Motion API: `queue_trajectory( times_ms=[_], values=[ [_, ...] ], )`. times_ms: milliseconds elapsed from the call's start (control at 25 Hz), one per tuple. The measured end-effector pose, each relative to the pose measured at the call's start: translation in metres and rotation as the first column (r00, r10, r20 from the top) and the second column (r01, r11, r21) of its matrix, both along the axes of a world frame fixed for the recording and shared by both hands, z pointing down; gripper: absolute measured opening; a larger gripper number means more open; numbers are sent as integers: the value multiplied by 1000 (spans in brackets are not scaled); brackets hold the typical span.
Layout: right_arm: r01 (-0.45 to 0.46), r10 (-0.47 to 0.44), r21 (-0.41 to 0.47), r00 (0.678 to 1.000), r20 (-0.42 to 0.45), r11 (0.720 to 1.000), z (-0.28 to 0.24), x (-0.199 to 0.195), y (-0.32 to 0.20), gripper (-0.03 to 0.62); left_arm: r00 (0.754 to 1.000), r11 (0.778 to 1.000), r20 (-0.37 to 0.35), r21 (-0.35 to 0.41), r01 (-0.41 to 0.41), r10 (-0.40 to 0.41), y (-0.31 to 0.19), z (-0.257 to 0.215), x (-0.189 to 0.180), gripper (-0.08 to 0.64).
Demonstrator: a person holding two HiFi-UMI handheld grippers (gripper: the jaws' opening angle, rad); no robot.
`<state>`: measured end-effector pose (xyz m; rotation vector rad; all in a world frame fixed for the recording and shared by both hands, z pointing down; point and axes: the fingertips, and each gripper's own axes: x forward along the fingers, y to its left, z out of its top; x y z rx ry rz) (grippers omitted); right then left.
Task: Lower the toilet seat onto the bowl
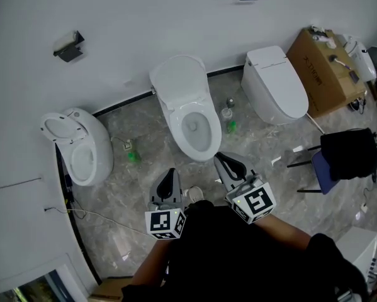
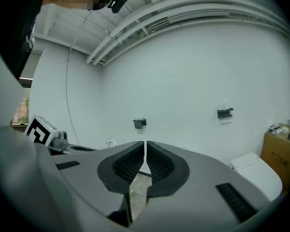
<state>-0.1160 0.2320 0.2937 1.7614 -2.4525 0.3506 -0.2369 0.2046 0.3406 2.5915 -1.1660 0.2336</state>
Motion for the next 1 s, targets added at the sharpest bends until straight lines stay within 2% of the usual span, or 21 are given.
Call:
queue_trajectory(
  times_ms=[160, 360, 520, 800, 1000],
  values=[
    [-17, 17, 16, 1000, -2, 1000, -7, 21, 4, 40, 1000, 999, 0, 30, 19, -19, 1, -10, 19, 17],
    [-63, 63, 20, 998, 2, 998, -16, 63, 1, 37, 999, 1000, -47, 23, 11, -10, -4, -27, 51, 17],
    [-79, 79, 34, 997, -7, 996, -23, 88, -2, 35, 996, 999, -78, -36, 32, -35, -11, -24, 64, 17],
    [-55, 56, 46, 998, -9, 997, -30, 111, -13, 32, 997, 998, -36, 1, 68, -68, -16, -32, 71, 17],
    [-47, 46, 29, 998, 53, 998, -30, 123, -15, 31, 998, 998, -13, 5, 63, -63, -15, -34, 84, 17]
  ],
)
